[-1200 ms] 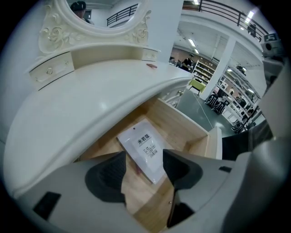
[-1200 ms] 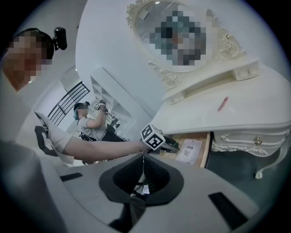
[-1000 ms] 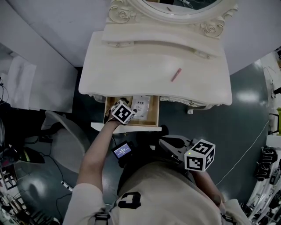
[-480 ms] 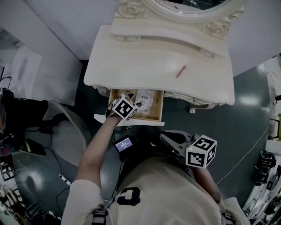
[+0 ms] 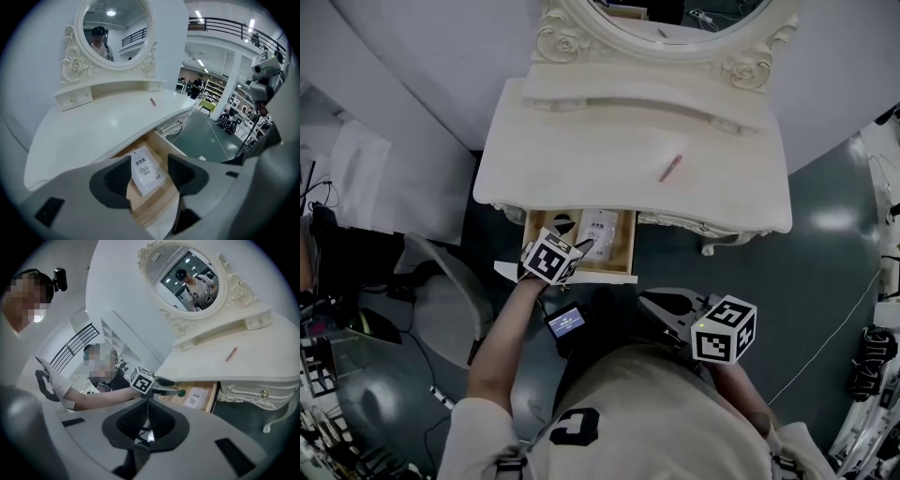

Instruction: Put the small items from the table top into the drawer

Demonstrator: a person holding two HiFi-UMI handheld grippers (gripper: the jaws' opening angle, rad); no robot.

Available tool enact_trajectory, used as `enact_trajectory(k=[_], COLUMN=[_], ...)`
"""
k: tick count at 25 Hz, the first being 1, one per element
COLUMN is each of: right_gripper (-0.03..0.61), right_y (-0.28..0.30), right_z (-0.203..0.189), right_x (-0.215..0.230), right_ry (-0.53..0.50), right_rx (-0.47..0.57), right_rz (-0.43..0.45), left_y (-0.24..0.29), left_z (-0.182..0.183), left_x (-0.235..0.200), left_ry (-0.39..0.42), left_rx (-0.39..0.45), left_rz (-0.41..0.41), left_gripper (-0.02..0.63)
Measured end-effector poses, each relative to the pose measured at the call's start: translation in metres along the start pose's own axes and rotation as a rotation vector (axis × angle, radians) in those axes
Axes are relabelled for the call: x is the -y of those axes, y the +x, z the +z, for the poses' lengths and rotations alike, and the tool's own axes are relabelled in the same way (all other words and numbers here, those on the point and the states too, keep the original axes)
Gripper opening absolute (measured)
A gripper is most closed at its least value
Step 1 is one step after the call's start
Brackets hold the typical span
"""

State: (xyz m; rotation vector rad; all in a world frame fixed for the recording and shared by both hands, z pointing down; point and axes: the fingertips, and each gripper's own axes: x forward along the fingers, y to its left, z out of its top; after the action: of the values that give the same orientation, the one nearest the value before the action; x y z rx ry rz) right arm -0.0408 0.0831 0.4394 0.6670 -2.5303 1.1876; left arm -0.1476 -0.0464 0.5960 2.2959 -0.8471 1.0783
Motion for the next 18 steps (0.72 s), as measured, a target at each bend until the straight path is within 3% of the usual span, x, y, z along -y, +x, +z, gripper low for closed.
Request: enact_trajectory(k=[6, 18], right_gripper=[0.029, 0.029], right_y=[-0.033, -0.088], right_z=[0.003, 0.010], right_x=[0.014, 0.033], right_ry=[0.021, -0.030], right_rx=[0.055, 0.101], right_rz=[-0.002, 0.027], left_y=[-0.008, -0.011], left_z=[0.023, 0.078], left_x=[0.027, 0.085], left_ry=[-0.037, -0.057], left_rx=[0.060, 0.139], left_rz=[0.018, 0.025], left_gripper=[0.288, 0.288])
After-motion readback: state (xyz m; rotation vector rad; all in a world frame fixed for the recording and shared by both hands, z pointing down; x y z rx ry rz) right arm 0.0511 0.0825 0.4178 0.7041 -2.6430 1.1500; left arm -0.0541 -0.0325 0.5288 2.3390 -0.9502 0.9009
